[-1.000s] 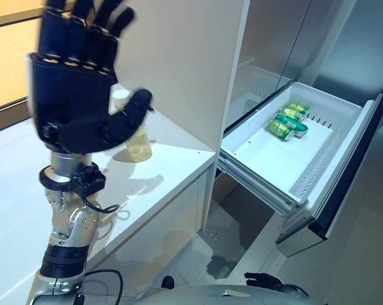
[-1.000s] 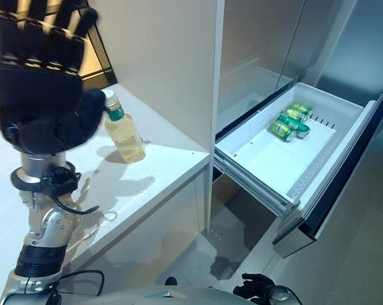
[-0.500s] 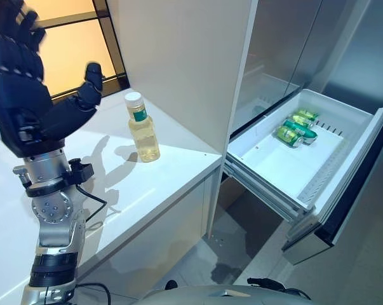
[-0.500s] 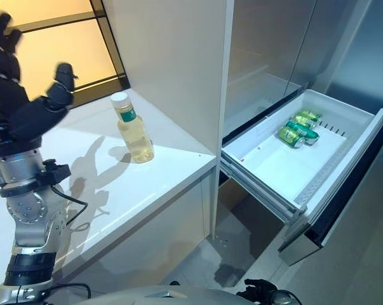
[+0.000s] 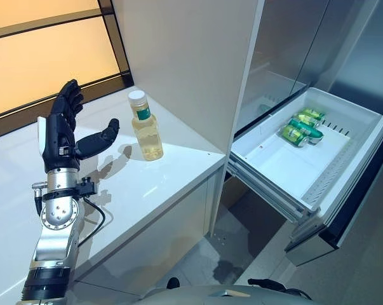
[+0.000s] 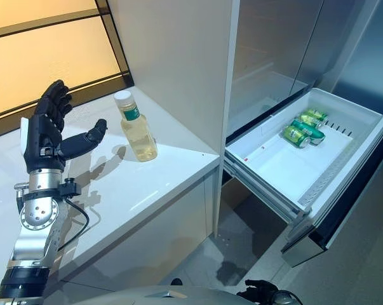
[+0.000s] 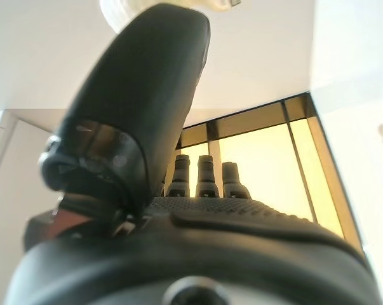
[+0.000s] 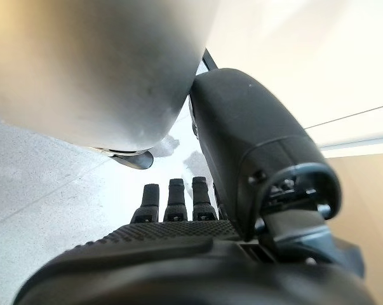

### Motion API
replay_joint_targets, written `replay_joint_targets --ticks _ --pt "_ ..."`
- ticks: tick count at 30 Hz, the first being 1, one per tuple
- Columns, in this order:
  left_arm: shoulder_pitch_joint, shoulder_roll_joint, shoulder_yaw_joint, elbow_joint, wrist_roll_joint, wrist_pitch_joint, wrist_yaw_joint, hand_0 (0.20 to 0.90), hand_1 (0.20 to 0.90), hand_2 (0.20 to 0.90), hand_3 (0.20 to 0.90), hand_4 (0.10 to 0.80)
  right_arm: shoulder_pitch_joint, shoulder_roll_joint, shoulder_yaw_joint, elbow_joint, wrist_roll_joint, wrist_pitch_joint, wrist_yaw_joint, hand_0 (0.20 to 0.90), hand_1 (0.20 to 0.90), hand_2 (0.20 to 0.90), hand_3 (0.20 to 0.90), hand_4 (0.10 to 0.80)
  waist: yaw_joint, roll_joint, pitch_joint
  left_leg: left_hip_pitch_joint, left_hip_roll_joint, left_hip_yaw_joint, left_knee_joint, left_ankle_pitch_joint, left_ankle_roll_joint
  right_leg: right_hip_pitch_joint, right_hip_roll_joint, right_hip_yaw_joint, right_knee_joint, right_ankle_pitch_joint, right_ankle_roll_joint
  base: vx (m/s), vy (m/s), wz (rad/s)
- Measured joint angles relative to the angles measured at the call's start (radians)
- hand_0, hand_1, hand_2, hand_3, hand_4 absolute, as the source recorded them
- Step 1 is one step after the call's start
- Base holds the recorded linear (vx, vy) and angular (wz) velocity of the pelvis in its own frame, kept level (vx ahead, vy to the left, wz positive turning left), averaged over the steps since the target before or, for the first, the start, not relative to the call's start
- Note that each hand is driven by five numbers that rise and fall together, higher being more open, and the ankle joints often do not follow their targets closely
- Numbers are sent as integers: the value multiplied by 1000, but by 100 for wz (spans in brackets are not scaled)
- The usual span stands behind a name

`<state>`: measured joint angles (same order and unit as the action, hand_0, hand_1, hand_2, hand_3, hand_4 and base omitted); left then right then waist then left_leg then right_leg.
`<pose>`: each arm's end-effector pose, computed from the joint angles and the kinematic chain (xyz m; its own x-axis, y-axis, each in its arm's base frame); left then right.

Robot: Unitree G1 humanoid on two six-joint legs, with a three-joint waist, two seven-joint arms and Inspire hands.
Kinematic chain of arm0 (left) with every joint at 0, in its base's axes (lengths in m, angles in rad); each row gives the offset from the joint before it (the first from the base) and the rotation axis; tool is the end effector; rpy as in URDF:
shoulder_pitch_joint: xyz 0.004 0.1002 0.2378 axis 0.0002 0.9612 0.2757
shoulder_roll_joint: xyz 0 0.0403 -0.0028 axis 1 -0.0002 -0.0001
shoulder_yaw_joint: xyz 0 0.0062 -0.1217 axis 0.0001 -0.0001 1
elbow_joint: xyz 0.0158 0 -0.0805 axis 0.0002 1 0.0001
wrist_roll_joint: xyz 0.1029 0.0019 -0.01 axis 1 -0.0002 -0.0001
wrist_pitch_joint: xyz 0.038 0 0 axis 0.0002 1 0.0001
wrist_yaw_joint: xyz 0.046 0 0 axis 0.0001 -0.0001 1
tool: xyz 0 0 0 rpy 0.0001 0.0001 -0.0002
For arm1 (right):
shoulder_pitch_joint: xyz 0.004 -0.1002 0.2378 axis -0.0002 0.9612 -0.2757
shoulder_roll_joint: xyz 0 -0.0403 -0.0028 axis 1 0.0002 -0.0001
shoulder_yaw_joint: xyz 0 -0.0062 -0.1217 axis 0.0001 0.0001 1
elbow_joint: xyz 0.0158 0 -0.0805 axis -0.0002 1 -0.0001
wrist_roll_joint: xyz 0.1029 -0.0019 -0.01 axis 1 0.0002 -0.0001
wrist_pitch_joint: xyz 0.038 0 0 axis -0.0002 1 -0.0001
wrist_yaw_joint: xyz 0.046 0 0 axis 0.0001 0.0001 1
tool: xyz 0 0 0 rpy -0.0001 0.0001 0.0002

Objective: Put drinks into fridge and close the fridge

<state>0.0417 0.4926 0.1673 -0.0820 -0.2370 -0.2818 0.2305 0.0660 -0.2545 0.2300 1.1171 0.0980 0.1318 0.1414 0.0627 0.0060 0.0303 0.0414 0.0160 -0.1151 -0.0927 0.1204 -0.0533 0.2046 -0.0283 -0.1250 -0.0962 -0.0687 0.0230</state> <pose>0.1926 0.2691 0.0856 0.8693 0.2571 0.4221 -0.3515 0.9220 0.1623 0.0594 -0.2255 -0.1369 0.2208 -0.0234 -0.9750 -0.1695 0.9836 -0.0620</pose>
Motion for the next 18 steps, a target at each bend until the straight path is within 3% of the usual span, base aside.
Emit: replay_joint_targets --ticks 5,18 --pt "0 0 0 18 -21 31 -28 900 900 900 900 800 0 1 -14 0 0 0 1 900 900 900 900 800 0 1 5 1 0 0 -1 0 0 1 0 0 0 -1 1 0 0 0" --pt "3 0 -20 20 -144 216 -149 900 900 900 900 800 -17 -2 -21 -1 0 23 11 900 900 900 900 800 0 2 30 8 -1 0 0 1 0 9 0 -1 0 0 0 7 0 0"
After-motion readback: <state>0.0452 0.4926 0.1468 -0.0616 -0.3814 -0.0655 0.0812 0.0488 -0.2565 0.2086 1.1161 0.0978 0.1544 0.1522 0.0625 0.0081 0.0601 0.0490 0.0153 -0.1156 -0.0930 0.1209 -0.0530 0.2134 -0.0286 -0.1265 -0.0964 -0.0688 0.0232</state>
